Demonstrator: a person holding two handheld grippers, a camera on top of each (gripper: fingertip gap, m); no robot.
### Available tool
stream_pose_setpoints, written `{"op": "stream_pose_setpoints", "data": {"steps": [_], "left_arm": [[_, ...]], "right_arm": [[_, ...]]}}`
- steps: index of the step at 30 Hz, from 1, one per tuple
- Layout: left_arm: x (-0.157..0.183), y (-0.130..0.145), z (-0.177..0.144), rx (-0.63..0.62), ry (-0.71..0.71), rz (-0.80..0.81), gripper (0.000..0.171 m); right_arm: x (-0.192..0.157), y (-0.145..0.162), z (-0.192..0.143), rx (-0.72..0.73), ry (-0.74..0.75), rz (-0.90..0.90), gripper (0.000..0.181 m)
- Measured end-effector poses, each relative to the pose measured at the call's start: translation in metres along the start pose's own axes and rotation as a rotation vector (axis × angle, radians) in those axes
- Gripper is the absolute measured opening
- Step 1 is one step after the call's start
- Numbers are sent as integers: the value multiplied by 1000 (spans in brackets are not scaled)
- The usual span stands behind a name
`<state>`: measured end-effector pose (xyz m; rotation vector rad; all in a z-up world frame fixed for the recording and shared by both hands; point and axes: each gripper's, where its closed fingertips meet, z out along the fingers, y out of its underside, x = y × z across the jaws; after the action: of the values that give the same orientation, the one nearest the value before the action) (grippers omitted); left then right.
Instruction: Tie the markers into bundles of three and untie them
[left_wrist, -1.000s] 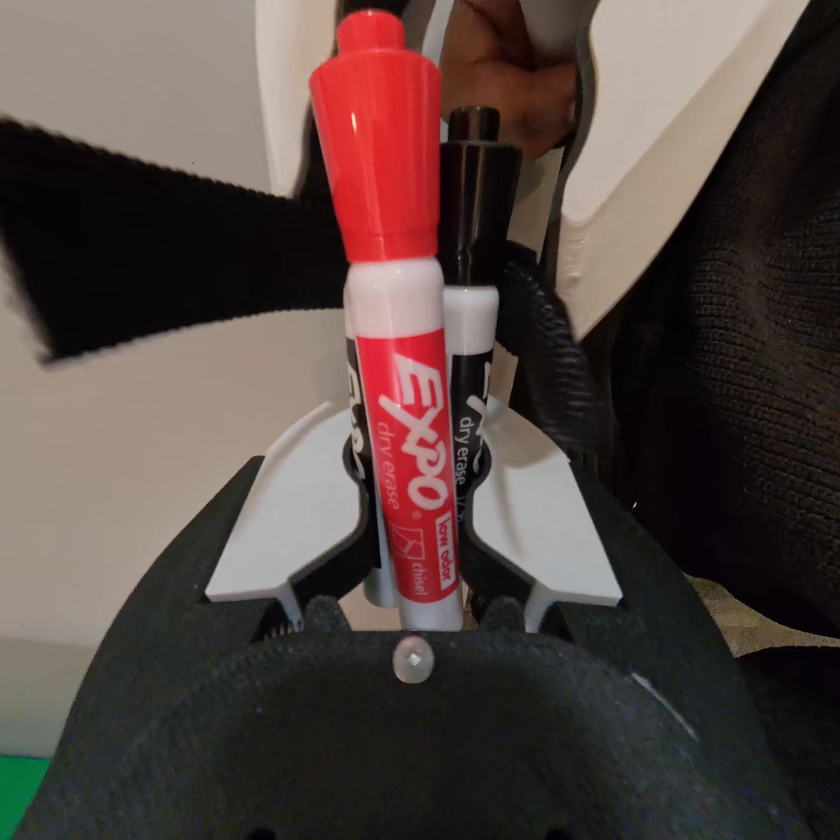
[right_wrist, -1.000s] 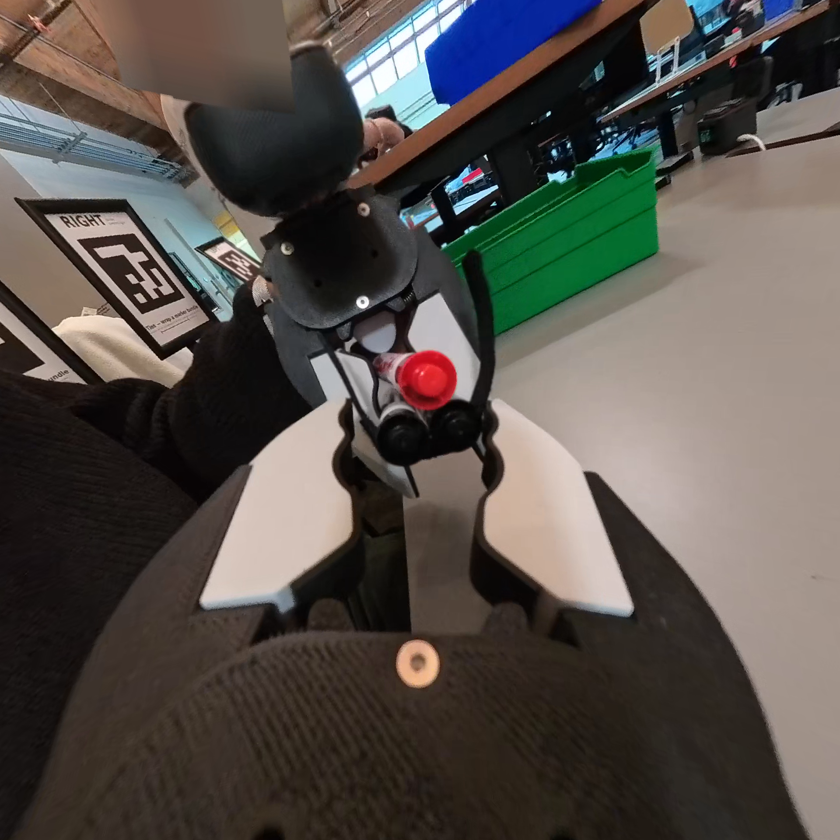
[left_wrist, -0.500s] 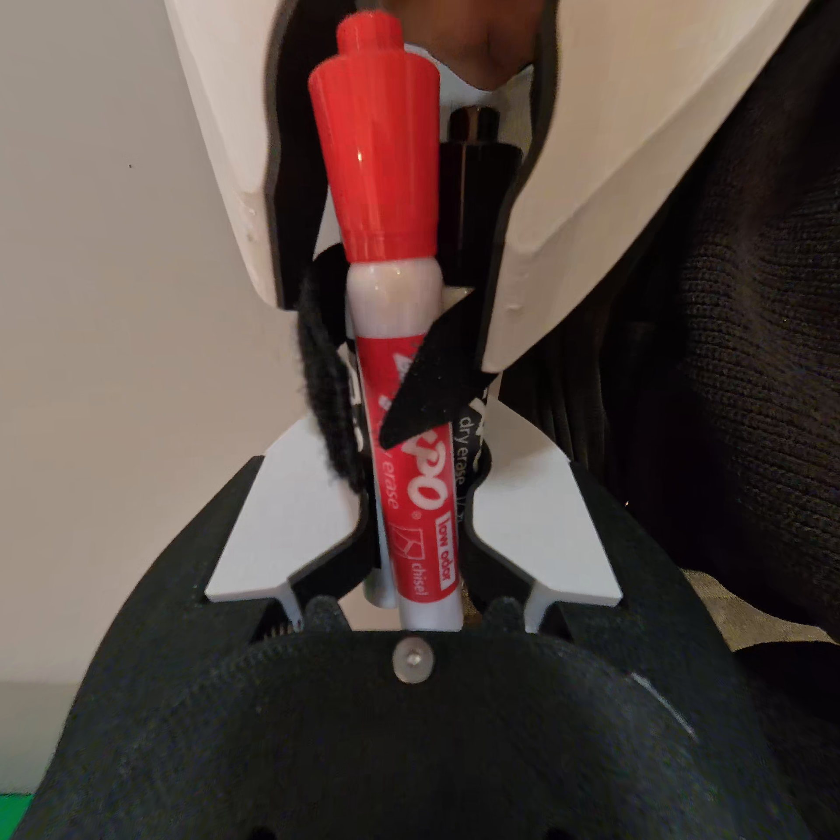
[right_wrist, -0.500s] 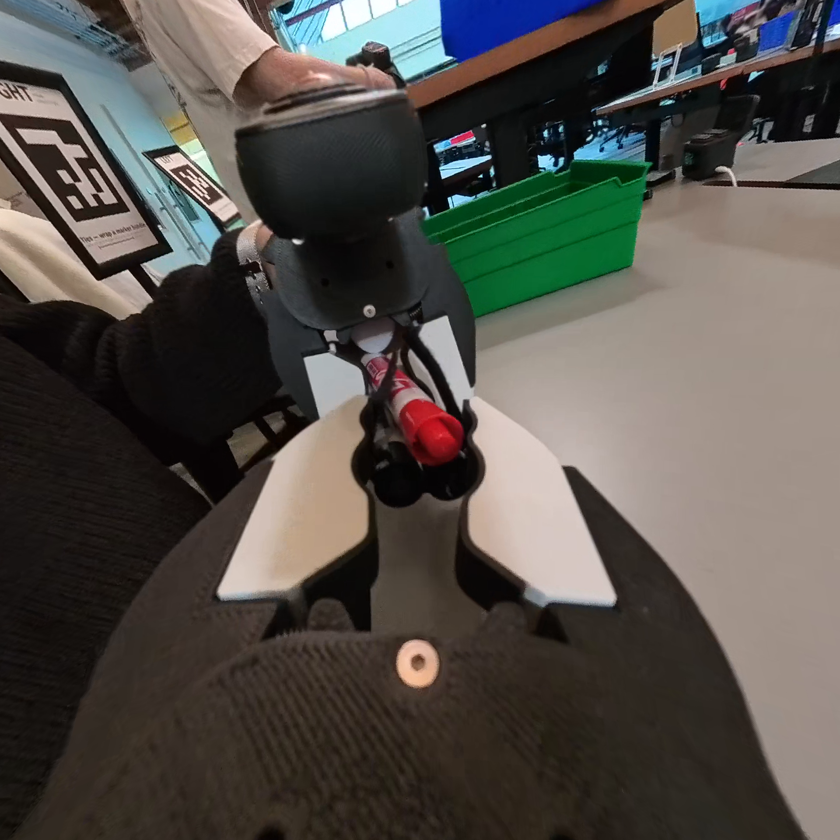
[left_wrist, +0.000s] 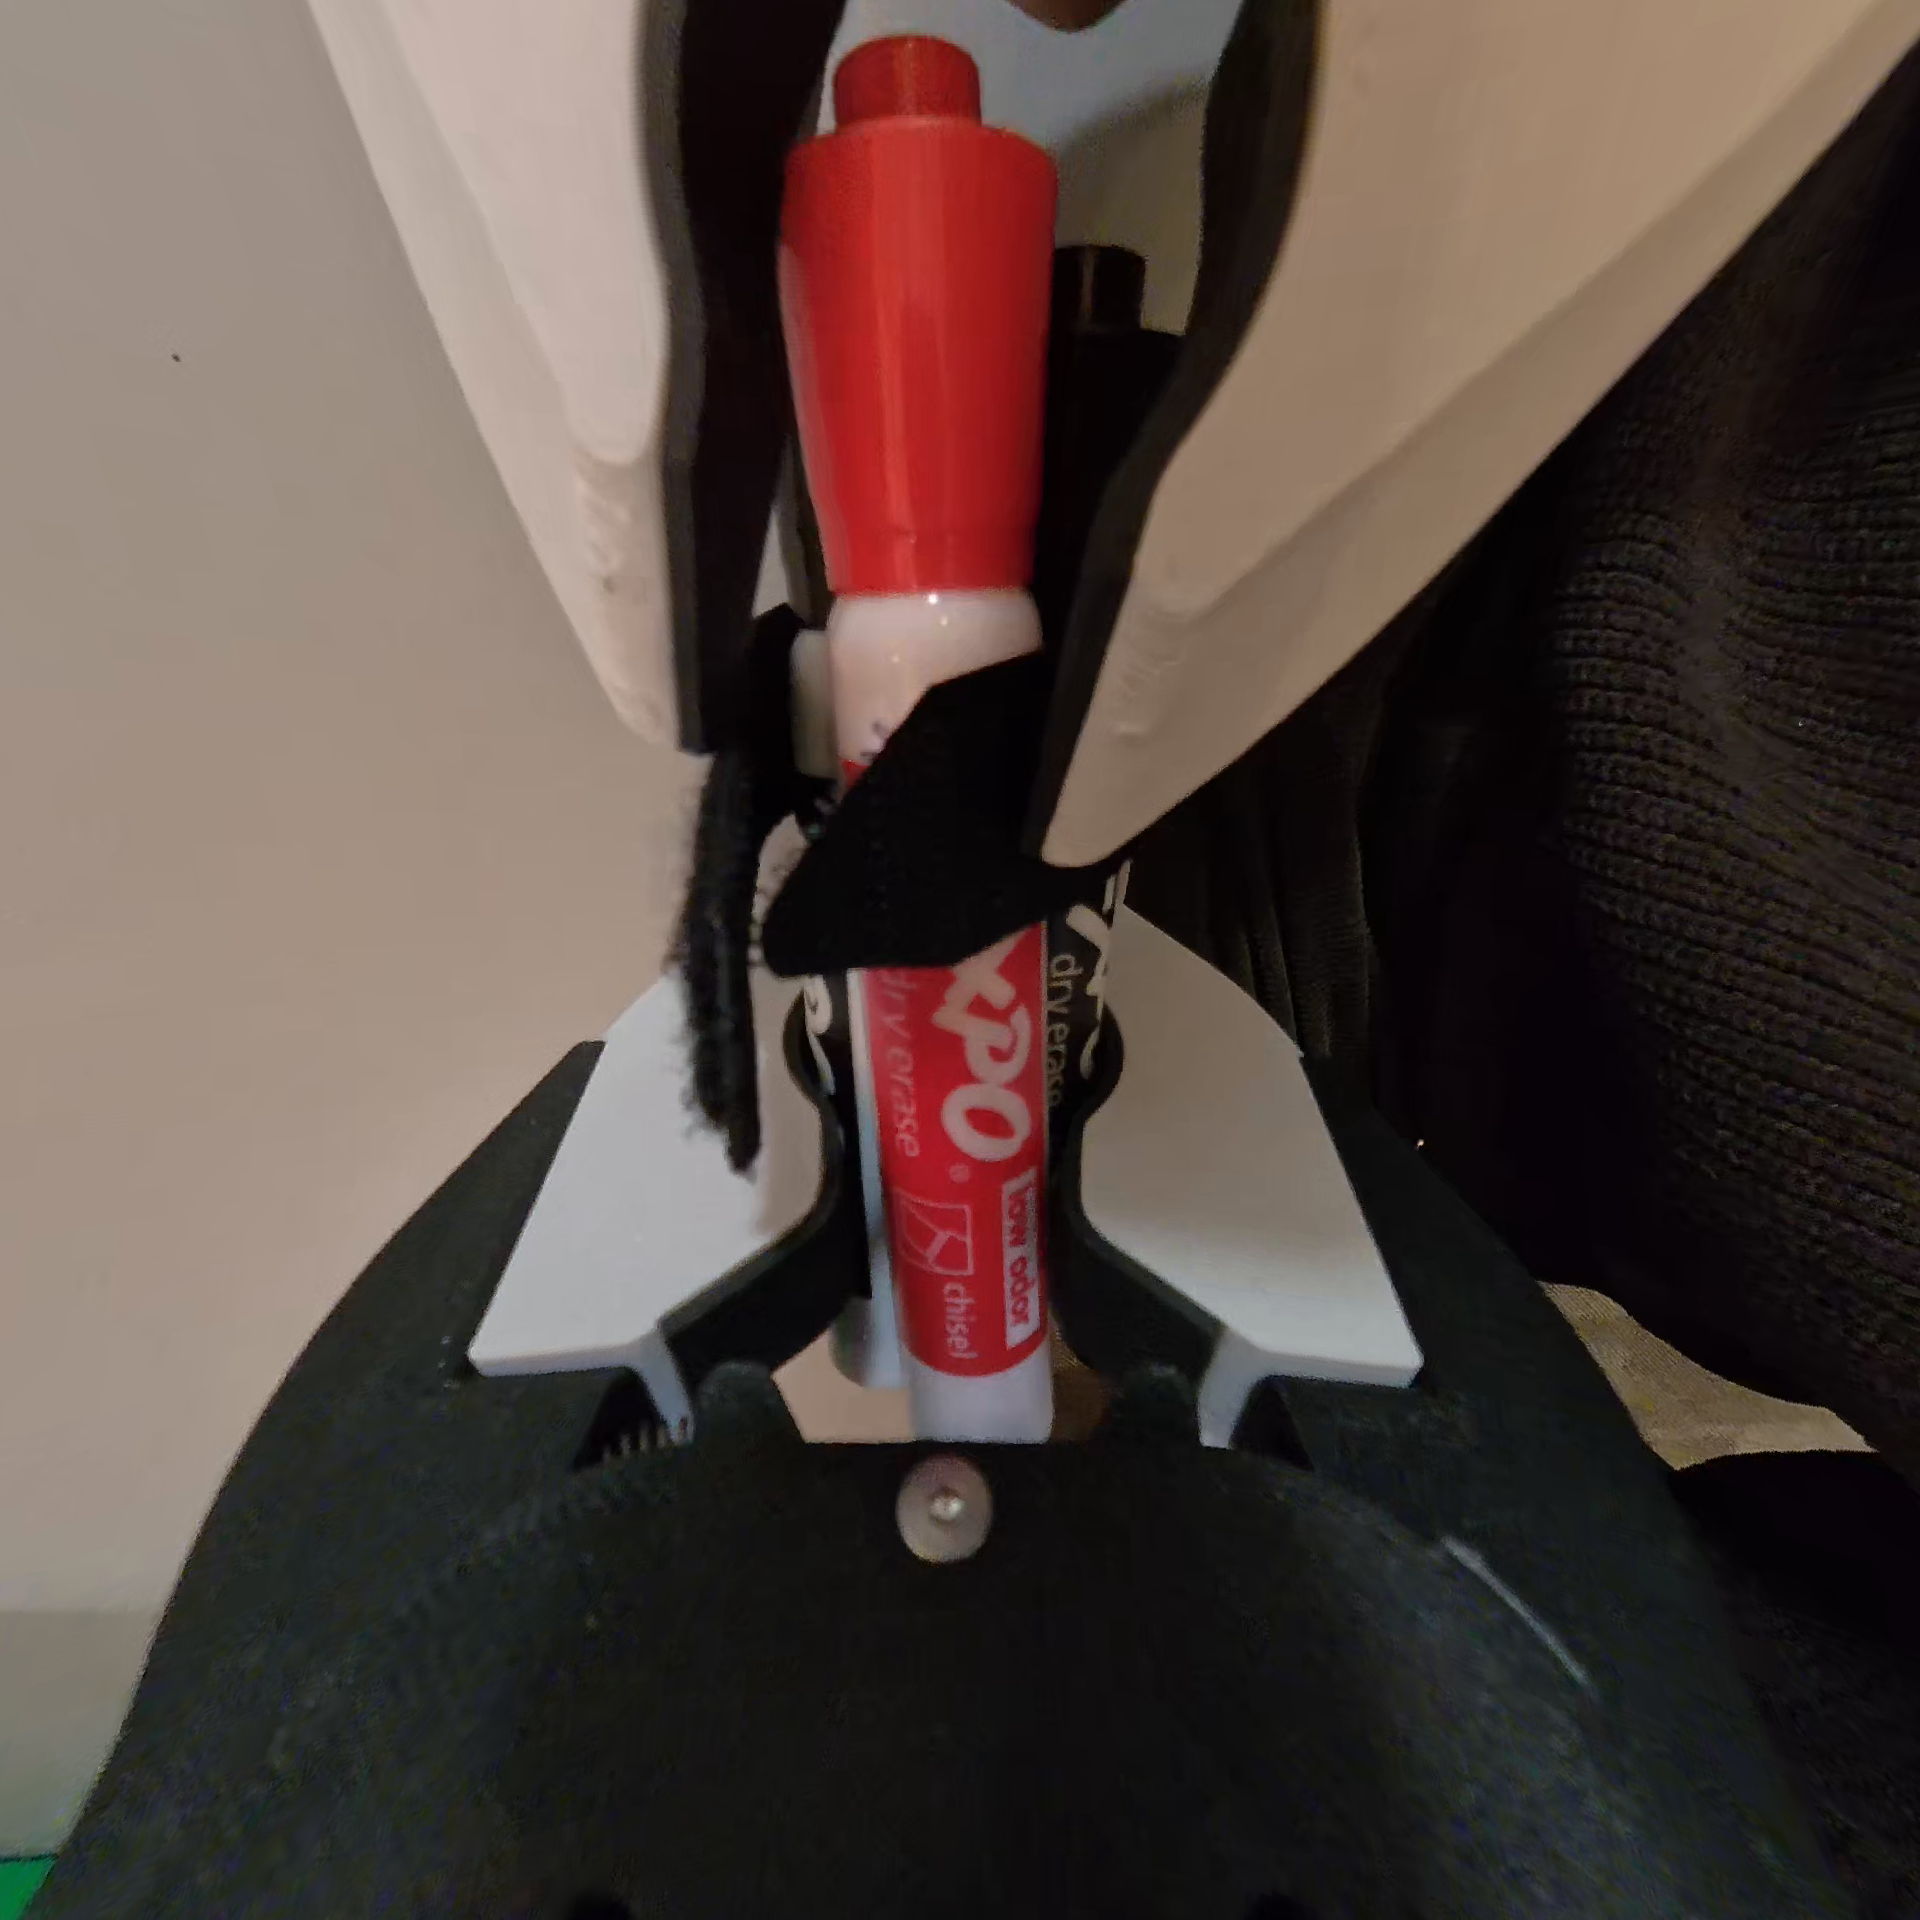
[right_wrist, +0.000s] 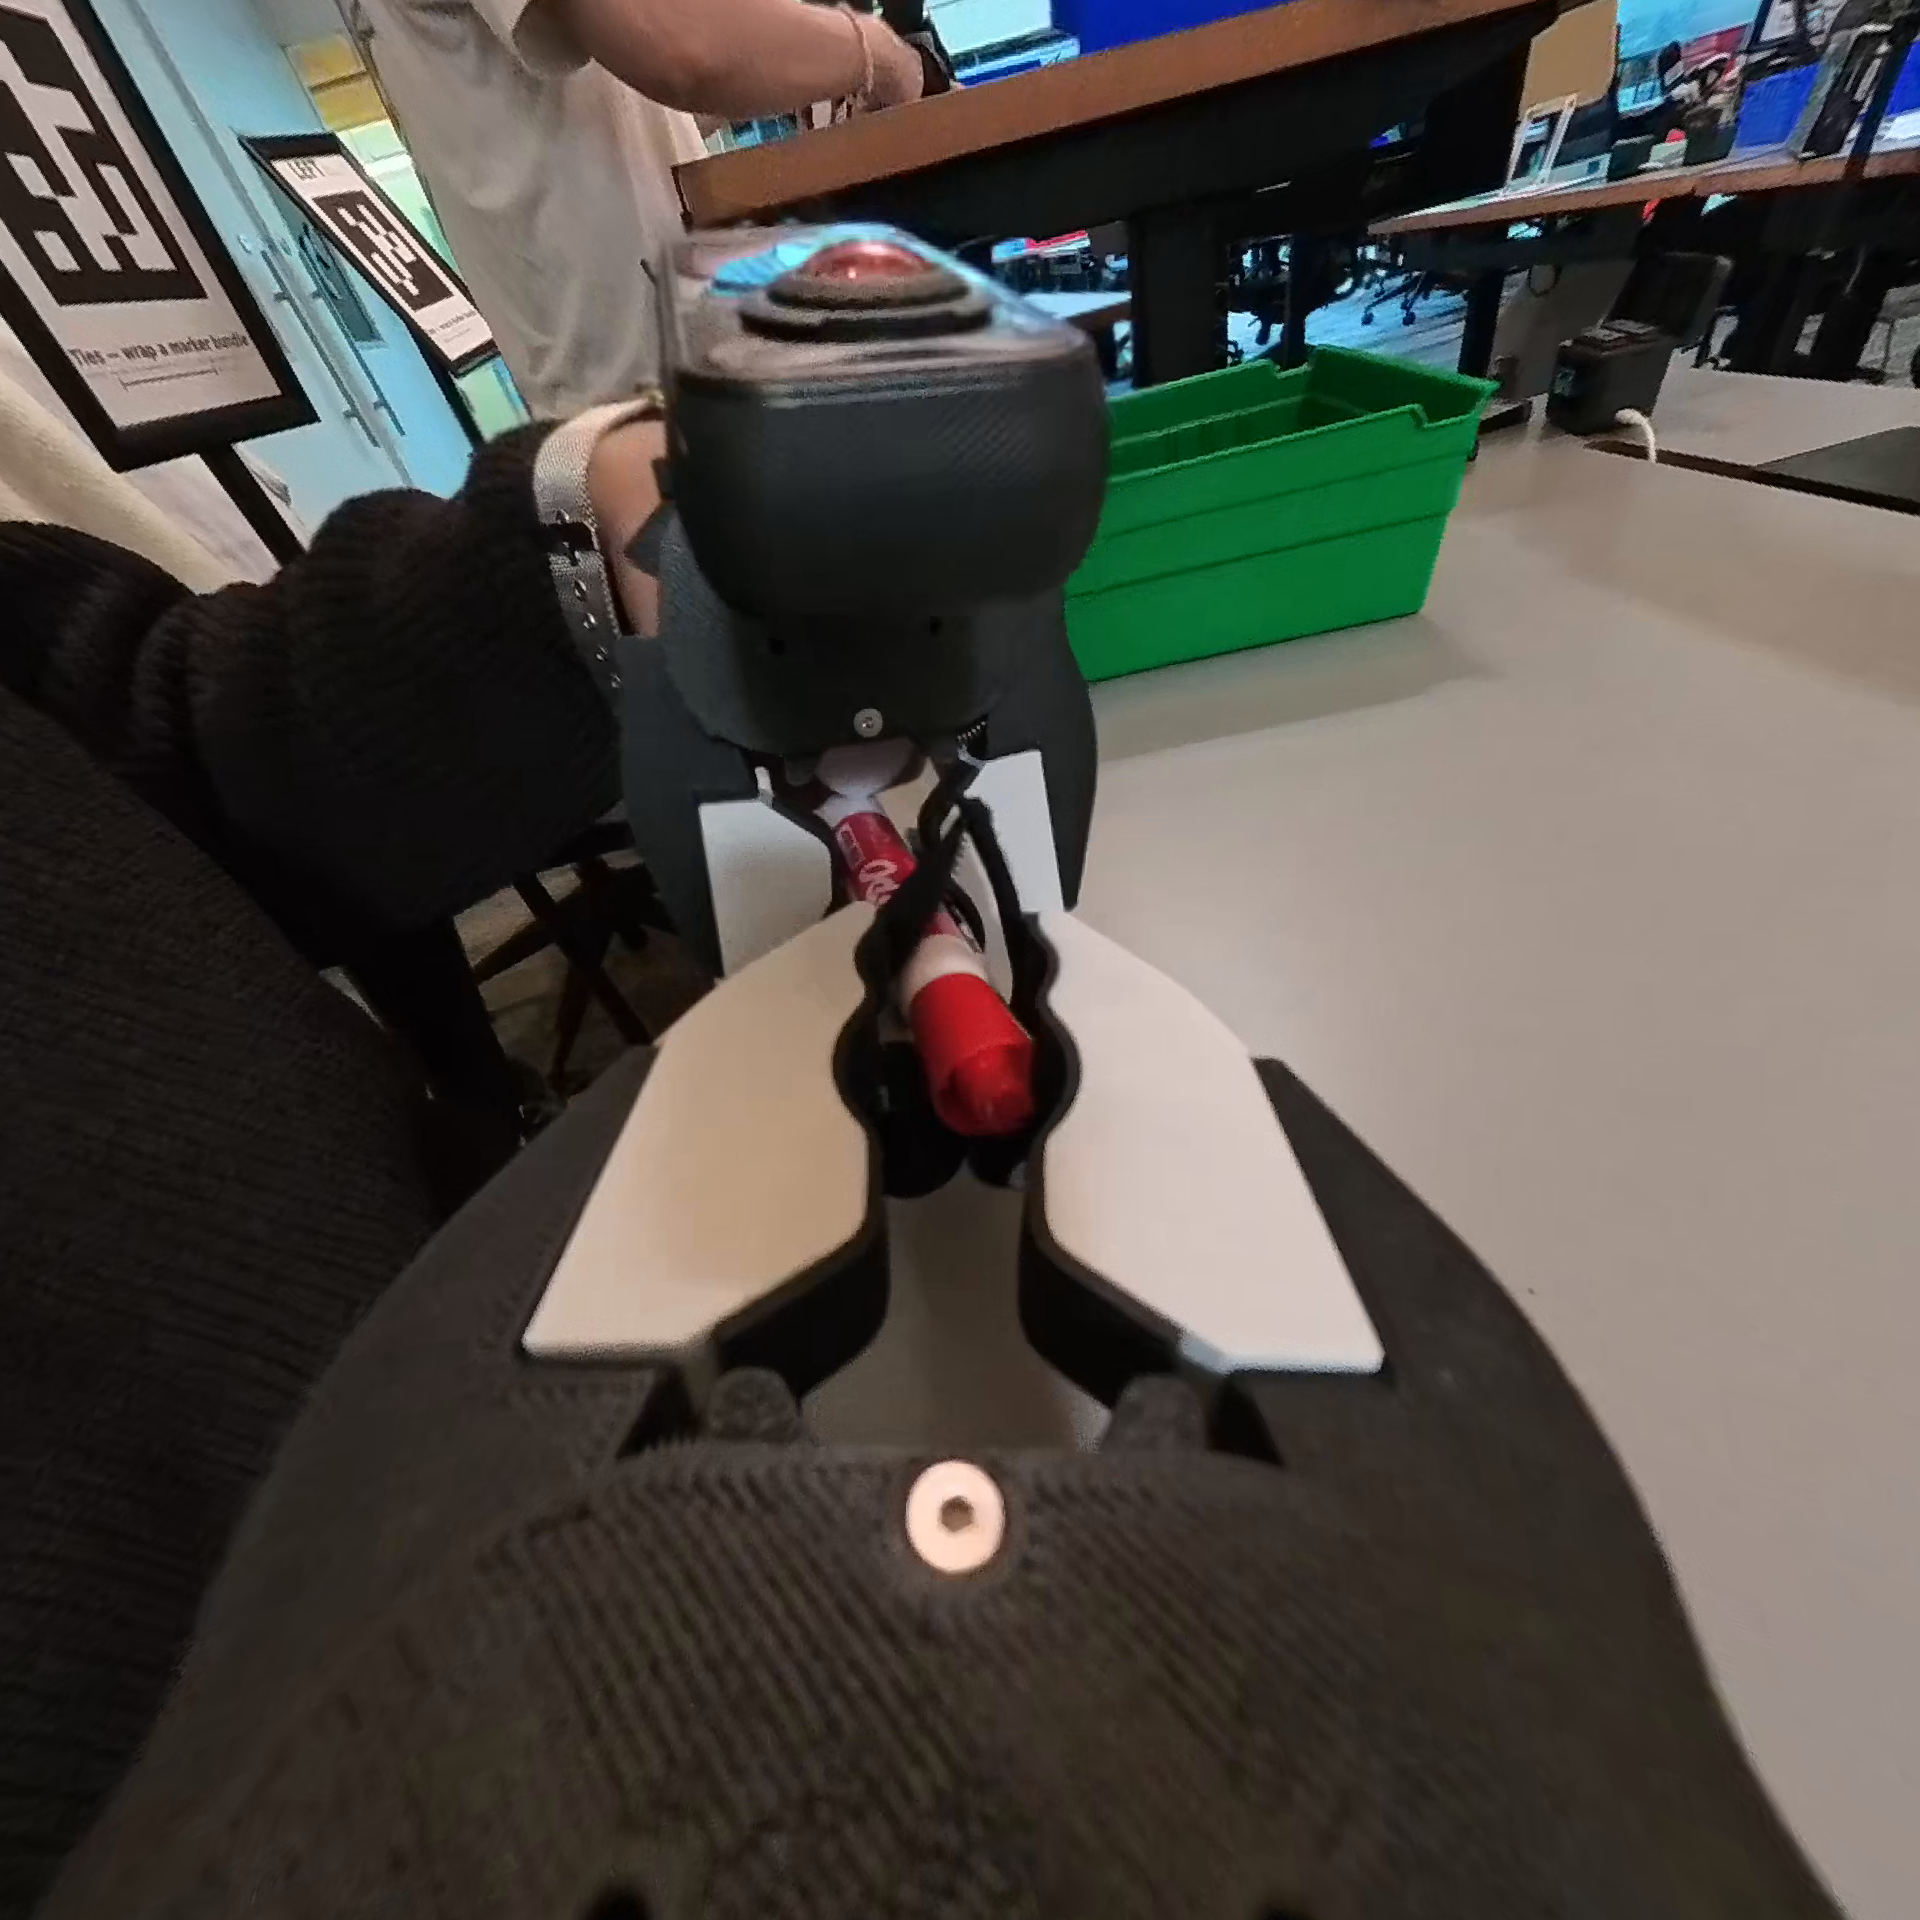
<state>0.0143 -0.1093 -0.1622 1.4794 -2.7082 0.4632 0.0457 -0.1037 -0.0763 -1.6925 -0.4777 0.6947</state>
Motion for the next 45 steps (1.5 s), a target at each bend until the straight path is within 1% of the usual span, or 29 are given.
{"op": "stream_pose_setpoints", "data": {"steps": [5,14,21,30,31,34,36,38,42,45], "left_arm": [[1,1,5,-20,4,3,45],[1,-1,5,-14,4,4,44],[2,-1,6,-11,11,9,44],[3,-2,7,-25,5,15,43],[2,-1,8,-34,-1,11,43],[3,-2,10,-31,1,23,43],[3,-4,9,-29,0,22,44],[2,-3,9,-26,-3,19,44],[0,-3,8,-20,-4,14,44],[2,-4,10,-21,4,18,44]], "right_arm": [[-4,6,0,-55,24,-123,17],[-5,5,0,-61,31,-129,19],[-7,3,-2,-59,37,-190,11],[-9,1,-5,-67,47,-268,5],[-10,-2,-6,-59,48,-269,2],[-9,-6,-7,-56,60,-257,2],[-4,-4,-9,-78,87,-280,2],[0,-6,-14,-68,107,-287,2],[4,-6,-16,-40,98,-193,2],[4,-6,-13,-26,98,-181,5]]}}
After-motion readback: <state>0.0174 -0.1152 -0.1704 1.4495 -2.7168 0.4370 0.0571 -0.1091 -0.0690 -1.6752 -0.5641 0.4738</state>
